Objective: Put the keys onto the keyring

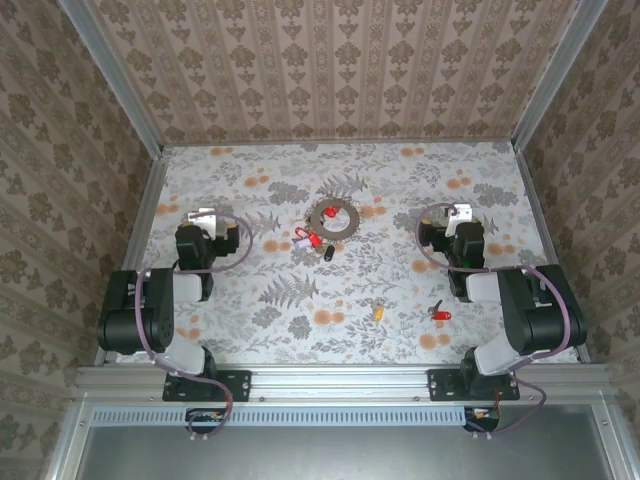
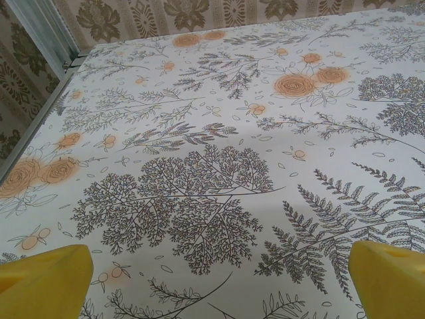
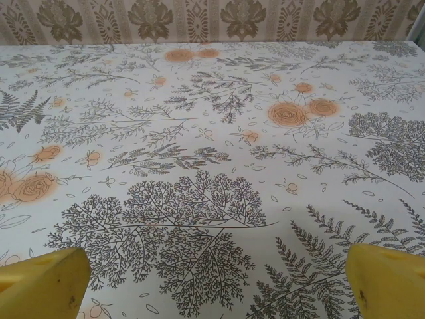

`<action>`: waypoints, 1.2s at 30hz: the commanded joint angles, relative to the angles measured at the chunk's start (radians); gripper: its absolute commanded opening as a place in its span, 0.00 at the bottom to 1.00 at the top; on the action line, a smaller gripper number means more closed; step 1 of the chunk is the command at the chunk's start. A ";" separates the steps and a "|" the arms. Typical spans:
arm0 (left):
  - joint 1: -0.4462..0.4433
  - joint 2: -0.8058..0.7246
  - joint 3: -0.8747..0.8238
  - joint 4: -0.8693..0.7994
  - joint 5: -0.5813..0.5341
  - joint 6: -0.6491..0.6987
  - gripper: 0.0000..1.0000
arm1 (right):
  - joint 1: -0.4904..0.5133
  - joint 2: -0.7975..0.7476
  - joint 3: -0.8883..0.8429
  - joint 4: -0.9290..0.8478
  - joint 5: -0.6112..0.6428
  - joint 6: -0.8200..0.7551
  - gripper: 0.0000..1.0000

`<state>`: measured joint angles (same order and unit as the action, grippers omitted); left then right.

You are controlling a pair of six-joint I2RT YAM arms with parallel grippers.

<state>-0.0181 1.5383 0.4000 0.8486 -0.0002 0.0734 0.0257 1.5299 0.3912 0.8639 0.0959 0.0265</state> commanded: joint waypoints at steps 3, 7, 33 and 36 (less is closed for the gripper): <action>0.001 -0.003 0.009 -0.003 0.006 -0.014 1.00 | -0.004 0.000 0.015 -0.008 -0.018 0.004 1.00; 0.001 -0.002 0.010 -0.005 0.006 -0.014 1.00 | -0.004 0.000 0.016 -0.009 -0.018 0.004 1.00; 0.031 -0.152 -0.010 -0.083 0.066 -0.033 1.00 | 0.010 -0.179 0.152 -0.428 0.095 0.082 1.00; 0.055 -0.282 0.007 -0.222 0.054 -0.086 1.00 | 0.010 -0.207 0.357 -0.829 0.130 0.250 1.00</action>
<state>0.0162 1.3602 0.3935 0.7422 0.0486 0.0509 0.0334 1.3804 0.5793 0.4210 0.1501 0.1108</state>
